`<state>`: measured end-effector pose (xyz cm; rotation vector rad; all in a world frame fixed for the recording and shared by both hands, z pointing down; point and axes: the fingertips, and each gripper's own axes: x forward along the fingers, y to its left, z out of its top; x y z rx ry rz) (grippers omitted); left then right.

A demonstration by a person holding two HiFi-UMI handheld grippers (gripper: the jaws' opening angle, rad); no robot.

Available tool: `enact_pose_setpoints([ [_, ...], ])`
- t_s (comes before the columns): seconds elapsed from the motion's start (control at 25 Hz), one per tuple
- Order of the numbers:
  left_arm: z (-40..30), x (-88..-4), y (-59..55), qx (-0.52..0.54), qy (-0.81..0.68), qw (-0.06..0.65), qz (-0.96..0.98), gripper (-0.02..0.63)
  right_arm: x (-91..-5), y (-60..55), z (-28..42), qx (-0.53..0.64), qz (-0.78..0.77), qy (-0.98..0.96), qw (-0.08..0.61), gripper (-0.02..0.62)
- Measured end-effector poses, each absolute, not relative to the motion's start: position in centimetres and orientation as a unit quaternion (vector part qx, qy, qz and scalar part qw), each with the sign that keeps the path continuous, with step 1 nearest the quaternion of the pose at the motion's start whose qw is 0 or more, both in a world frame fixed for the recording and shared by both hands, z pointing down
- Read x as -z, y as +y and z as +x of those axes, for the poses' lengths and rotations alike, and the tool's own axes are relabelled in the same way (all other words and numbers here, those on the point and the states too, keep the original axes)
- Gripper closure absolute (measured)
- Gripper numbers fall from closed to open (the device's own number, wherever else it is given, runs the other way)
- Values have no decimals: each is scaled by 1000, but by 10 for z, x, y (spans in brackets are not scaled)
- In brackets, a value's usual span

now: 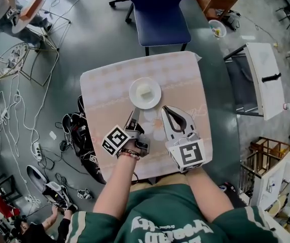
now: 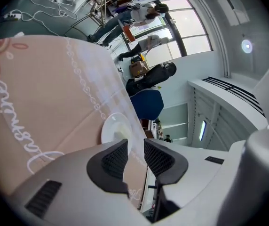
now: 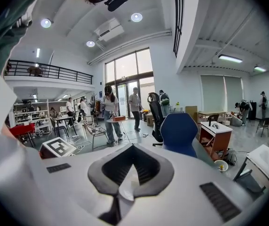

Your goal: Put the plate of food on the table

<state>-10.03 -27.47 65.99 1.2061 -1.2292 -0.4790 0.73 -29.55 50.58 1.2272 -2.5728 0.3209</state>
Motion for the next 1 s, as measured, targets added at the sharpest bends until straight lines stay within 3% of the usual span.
enact_pose_setpoints([
  [0.36,-90,-561,-252,221,-466,578,632,595,-460,-268,4,-90,439,-887,114,580],
  [1.0,-72,-432,-213,248,-370,504,740,597,-384,-222,-5,-68,445,-889,84,580],
])
